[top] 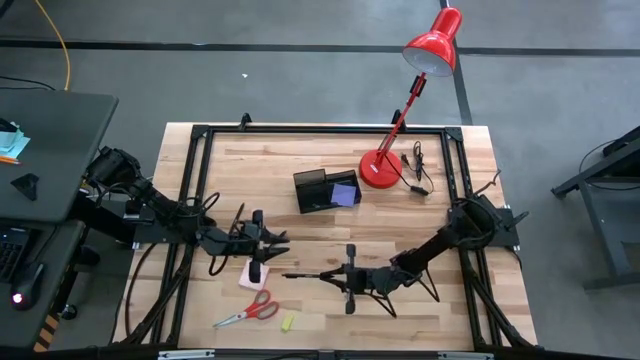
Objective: Pick and place office supplies into organizer
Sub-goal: Put the black pen into the black desk organizer
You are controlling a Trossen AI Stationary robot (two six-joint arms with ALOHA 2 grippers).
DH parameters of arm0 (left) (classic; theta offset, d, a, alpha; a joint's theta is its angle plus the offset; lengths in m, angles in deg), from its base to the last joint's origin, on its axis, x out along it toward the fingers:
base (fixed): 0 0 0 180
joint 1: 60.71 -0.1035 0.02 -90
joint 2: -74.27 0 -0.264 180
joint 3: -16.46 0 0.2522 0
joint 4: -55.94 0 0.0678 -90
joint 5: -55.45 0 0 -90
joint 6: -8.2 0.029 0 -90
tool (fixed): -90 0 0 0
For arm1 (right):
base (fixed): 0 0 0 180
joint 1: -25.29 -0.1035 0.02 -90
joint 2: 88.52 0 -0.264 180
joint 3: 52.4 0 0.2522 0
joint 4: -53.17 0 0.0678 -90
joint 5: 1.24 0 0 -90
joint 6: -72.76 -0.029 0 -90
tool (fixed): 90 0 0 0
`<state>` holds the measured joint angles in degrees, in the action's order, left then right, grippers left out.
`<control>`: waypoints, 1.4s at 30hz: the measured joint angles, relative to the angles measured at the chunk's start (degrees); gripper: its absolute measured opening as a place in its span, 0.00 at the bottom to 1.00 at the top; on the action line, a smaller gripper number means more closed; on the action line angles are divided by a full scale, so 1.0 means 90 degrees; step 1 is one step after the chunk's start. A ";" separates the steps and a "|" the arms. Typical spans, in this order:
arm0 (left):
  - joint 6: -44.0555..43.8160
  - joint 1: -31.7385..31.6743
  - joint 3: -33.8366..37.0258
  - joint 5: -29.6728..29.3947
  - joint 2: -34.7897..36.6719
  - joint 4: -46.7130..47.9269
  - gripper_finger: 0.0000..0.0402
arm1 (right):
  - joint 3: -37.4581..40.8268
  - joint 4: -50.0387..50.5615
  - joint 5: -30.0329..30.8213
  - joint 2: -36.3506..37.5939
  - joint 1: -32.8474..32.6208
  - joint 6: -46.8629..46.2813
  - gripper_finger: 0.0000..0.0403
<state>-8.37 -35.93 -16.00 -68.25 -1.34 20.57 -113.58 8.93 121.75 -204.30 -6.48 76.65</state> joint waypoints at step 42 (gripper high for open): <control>0.0645 0.0000 -0.0019 0.0121 0.0000 -0.0928 0.59 | -0.0012 -0.2131 0.1673 0.0015 0.0125 0.1700 0.05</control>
<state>-2.57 -35.93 -16.17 -67.15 -1.34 12.21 -113.69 -10.25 136.81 -204.17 -5.36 91.95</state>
